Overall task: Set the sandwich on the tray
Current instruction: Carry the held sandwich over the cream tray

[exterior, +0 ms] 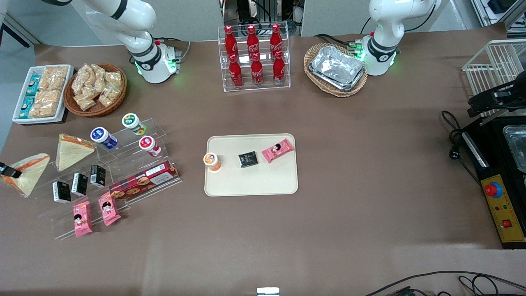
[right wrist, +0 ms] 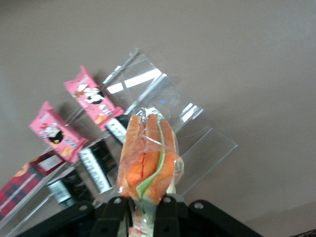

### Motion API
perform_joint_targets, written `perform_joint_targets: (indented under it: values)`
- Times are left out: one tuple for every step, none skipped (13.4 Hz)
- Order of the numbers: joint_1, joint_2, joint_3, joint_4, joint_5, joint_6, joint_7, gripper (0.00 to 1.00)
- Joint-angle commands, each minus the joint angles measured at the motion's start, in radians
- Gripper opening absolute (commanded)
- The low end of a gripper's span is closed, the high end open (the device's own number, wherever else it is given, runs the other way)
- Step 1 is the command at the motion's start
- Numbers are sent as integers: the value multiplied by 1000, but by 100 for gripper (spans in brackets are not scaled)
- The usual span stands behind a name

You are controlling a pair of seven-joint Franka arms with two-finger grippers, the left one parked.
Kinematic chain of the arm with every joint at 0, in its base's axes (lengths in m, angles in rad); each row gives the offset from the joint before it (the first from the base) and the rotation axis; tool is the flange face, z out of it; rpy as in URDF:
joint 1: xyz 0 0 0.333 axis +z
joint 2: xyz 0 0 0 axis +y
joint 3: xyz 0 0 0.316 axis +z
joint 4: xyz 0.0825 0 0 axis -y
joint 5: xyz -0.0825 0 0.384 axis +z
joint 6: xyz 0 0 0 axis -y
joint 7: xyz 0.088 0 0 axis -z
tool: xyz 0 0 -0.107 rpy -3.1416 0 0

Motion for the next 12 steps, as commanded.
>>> perform_joint_targets:
  values:
    - [45,0,-4,107,16,-122,34,0]
    - [62,-2,-4,130,15,-161,68,0]
    - [77,-3,-2,153,16,-204,114,0]
    - [106,-6,-4,165,10,-231,172,0]
    - [145,-15,-5,167,1,-255,235,0]
    - [175,-26,-5,167,-14,-270,301,0]
    - [212,-37,-5,168,-28,-284,365,0]
    - [250,-46,-5,167,-33,-301,433,0]
    - [284,-54,-5,167,-36,-316,505,0]
    - [321,-60,-5,167,-37,-330,572,0]
    - [364,-64,-5,168,-40,-344,649,0]
    - [404,-66,-5,168,-45,-353,727,0]
